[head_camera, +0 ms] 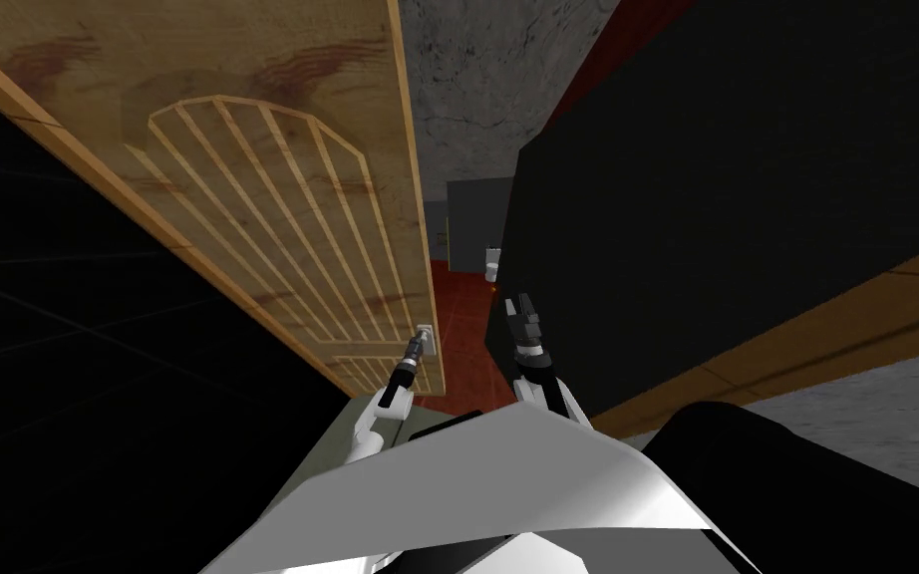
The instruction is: Push the door open
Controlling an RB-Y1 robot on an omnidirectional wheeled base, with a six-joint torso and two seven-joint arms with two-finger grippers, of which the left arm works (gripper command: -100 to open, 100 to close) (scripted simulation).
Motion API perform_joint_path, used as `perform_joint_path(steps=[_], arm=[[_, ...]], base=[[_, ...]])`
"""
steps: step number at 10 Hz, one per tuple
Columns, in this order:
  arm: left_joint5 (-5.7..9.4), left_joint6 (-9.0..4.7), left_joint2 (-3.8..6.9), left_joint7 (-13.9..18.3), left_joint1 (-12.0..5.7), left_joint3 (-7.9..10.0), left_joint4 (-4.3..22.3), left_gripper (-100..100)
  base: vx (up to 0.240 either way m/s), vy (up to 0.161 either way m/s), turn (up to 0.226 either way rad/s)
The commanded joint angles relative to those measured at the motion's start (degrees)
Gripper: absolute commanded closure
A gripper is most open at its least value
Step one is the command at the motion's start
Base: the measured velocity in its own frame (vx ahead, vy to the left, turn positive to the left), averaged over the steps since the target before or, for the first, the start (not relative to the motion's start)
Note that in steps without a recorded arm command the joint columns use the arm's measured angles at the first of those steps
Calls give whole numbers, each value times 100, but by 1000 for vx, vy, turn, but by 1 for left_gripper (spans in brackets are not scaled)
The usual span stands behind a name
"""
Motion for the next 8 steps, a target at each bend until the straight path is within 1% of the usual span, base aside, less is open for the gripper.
perform_joint_path(steps=[1,2,3,4,5,8], arm=[[12,0,41,-39,-41,179,-6,100],[10,-3,14,-82,-70,278,39,100],[9,-4,-2,-103,-85,329,61,100],[7,-7,-35,-148,-116,432,108,100],[6,56,-13,-113,-17,323,-28,-100],[13,63,-15,-95,31,272,-68,-100]], base=[[123,-116,79],[131,-120,135],[135,-82,117],[163,-75,107],[-15,-37,36],[-165,15,-4]])
